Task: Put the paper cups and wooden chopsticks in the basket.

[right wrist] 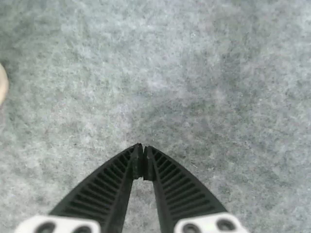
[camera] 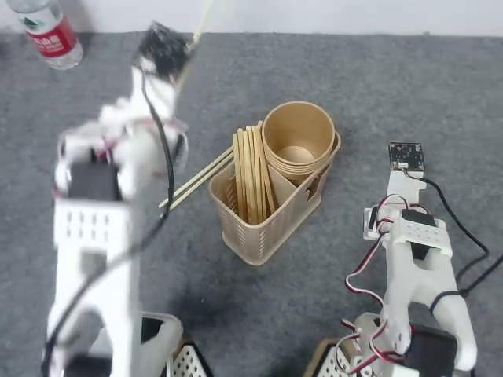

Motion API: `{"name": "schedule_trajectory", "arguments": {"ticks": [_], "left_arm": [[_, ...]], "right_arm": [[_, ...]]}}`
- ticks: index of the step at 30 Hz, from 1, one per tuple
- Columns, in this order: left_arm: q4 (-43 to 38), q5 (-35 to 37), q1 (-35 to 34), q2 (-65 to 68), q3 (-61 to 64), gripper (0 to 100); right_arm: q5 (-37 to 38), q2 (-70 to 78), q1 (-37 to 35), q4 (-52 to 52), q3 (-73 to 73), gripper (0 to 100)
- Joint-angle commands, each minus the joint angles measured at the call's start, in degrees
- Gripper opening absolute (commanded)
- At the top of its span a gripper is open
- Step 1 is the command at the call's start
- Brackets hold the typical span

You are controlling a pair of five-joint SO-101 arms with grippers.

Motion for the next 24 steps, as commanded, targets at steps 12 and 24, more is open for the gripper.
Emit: {"name": "schedule_trajectory", "arguments": {"ticks": [12,24], "left_arm": [[-15.3,27.34,8.62,-50.2,27.3,1],[-38.51,26.64,22.15,-60.92,55.78,1]], "right_arm": [[0.7,-1.8,-0.48,-0.84,0.0,0.8],[0.7,-1.8,-0.48,-0.84,0.0,0.8]]}}
